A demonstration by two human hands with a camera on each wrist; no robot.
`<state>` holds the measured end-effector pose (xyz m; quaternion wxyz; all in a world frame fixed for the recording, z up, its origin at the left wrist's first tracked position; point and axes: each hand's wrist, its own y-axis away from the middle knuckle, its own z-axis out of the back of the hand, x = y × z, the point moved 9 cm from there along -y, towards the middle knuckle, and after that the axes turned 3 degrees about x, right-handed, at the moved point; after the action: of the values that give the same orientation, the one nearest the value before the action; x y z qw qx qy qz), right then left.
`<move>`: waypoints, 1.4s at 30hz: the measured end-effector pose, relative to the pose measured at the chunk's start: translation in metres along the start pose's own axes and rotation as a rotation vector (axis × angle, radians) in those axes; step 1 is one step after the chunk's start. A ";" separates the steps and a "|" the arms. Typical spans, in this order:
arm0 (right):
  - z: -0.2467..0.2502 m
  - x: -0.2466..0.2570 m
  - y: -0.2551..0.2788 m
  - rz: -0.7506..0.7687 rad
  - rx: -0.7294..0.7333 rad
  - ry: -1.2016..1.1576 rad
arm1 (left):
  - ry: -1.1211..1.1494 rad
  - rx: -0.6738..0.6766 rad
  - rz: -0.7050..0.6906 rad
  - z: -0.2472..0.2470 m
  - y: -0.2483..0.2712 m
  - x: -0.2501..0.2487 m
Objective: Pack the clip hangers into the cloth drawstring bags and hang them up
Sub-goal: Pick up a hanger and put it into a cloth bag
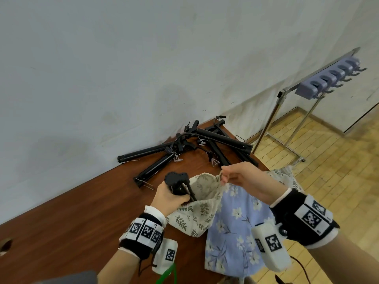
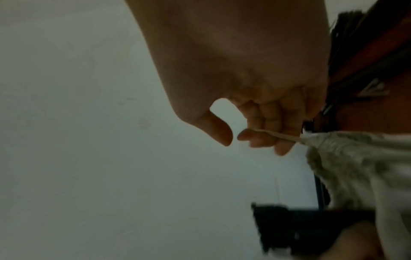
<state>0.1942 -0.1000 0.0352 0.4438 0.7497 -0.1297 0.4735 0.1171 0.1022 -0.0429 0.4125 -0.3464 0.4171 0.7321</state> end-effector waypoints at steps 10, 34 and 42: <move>-0.053 0.008 0.000 -0.117 0.282 0.003 | -0.068 0.075 -0.108 -0.021 0.004 -0.024; -0.084 0.010 -0.053 0.241 0.067 0.871 | -0.290 0.032 0.409 0.048 0.018 0.037; -0.088 0.008 -0.054 0.239 0.046 0.866 | 0.498 0.063 0.424 0.034 0.038 0.028</move>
<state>0.1790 0.0022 0.0267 0.3825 0.4719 -0.0070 0.7944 0.0663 0.1293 -0.0407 0.1466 -0.4074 0.5904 0.6811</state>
